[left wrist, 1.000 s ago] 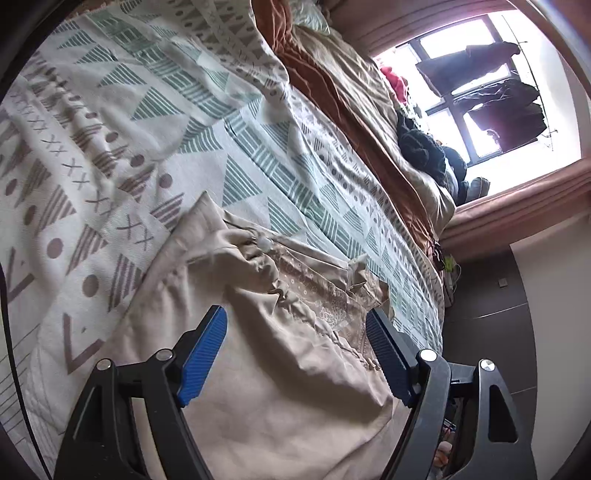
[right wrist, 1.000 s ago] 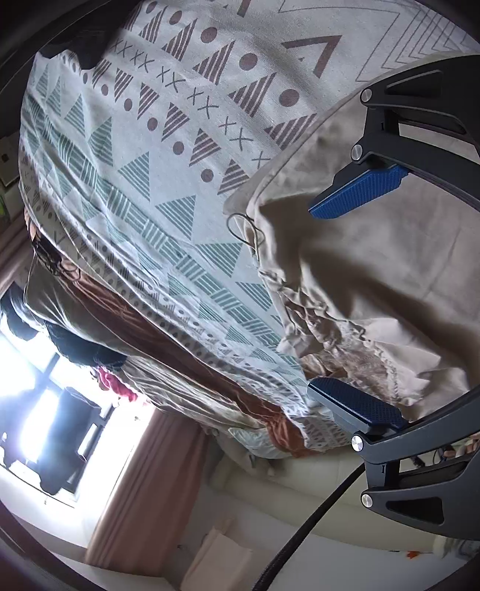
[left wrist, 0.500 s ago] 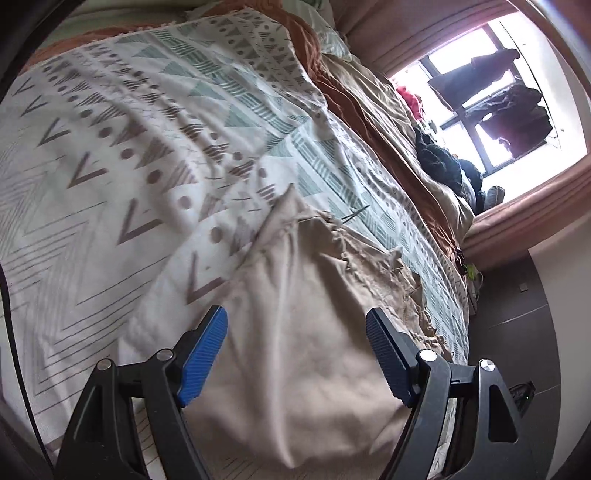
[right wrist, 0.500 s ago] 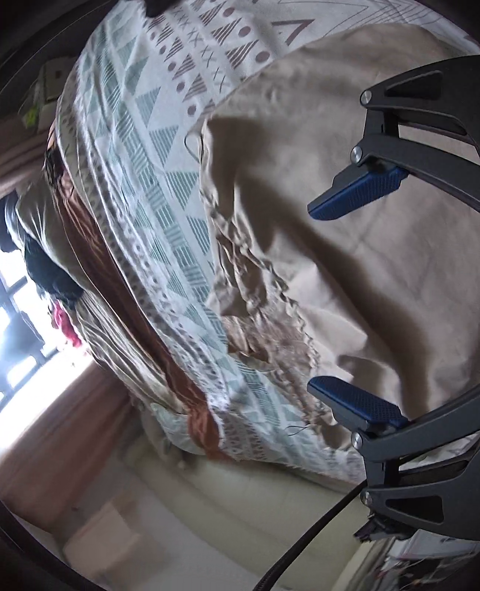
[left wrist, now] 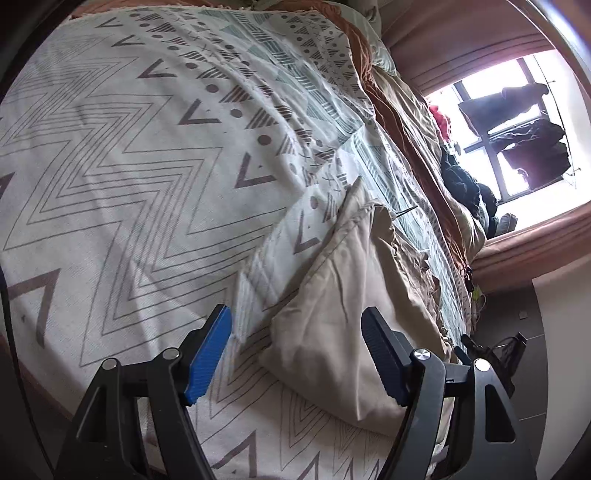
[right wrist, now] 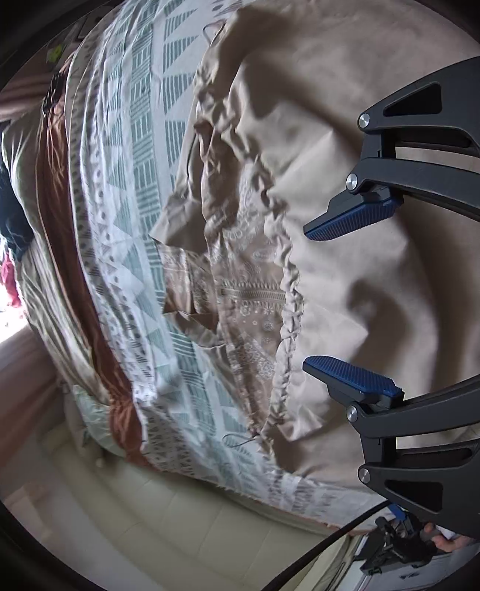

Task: Fold large clothes

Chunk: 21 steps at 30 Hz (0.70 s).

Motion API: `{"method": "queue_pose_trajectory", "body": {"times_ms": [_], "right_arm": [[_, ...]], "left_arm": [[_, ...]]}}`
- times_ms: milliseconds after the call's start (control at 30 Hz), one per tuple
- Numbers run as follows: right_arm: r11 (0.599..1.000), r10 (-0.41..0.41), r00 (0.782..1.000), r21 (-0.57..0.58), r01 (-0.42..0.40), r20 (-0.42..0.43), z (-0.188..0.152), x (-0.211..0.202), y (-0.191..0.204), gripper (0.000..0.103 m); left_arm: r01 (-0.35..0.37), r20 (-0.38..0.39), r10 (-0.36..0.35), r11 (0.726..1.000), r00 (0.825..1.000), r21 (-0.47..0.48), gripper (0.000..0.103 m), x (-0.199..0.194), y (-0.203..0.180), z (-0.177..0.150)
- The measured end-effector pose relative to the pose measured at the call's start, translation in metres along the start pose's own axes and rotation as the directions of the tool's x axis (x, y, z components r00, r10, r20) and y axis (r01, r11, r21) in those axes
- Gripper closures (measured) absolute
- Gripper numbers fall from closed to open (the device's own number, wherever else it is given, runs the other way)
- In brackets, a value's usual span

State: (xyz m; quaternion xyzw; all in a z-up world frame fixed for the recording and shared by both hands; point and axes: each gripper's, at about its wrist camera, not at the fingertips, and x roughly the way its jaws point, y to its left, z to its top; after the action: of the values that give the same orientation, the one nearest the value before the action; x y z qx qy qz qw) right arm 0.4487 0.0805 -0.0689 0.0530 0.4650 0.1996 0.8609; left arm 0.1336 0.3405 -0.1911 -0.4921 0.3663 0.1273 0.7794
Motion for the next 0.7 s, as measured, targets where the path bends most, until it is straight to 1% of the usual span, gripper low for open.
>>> {"method": "queue_pose_trajectory", "body": {"times_ms": [133, 200, 233, 267, 300, 367, 400, 433, 533, 700], "right_arm": [[0.997, -0.055, 0.993, -0.05, 0.05, -0.104, 0.01, 0.048, 0.018, 0.043], [0.993, -0.088, 0.979, -0.089, 0.073, -0.185, 0.011, 0.08, 0.024, 0.043], [0.99, -0.11, 0.97, -0.107, 0.089, -0.215, 0.01, 0.094, 0.025, 0.047], [0.986, -0.139, 0.966, -0.126, 0.113, -0.22, 0.01, 0.103, 0.026, 0.049], [0.98, -0.161, 0.963, -0.148, 0.131, -0.214, 0.011, 0.109, 0.028, 0.052], [0.972, -0.19, 0.962, -0.179, 0.155, -0.196, 0.017, 0.115, 0.033, 0.077], [0.971, -0.195, 0.962, -0.177, 0.161, -0.193, 0.021, 0.117, 0.033, 0.093], [0.973, -0.192, 0.962, -0.169, 0.16, -0.195, 0.026, 0.119, 0.032, 0.102], [0.976, -0.179, 0.968, -0.157, 0.152, -0.176, 0.038, 0.121, 0.026, 0.103], [0.984, -0.138, 0.988, -0.123, 0.128, -0.071, 0.055, 0.099, 0.03, 0.103]], "left_arm": [[0.001, -0.01, -0.001, 1.0, 1.0, -0.014, 0.03, 0.002, 0.007, -0.005], [0.002, -0.019, -0.002, 1.0, 1.0, -0.022, 0.03, 0.006, 0.01, -0.008], [0.003, -0.025, -0.004, 1.0, 1.0, -0.027, 0.03, 0.008, 0.012, -0.009], [0.003, -0.03, -0.004, 1.0, 1.0, -0.031, 0.03, 0.009, 0.014, -0.01], [0.002, -0.035, -0.003, 0.999, 0.999, -0.035, 0.03, 0.01, 0.014, -0.012], [0.005, -0.043, -0.006, 0.999, 0.999, -0.033, 0.03, 0.013, 0.013, -0.013], [0.005, -0.046, -0.006, 1.0, 0.999, -0.031, 0.03, 0.014, 0.012, -0.014], [0.008, -0.048, -0.009, 1.0, 0.999, -0.03, 0.03, 0.015, 0.011, -0.014], [0.014, -0.047, -0.015, 1.0, 0.999, -0.025, 0.03, 0.015, 0.006, -0.016], [0.015, -0.047, -0.016, 1.0, 0.999, -0.023, 0.03, 0.013, 0.004, -0.017]]}}
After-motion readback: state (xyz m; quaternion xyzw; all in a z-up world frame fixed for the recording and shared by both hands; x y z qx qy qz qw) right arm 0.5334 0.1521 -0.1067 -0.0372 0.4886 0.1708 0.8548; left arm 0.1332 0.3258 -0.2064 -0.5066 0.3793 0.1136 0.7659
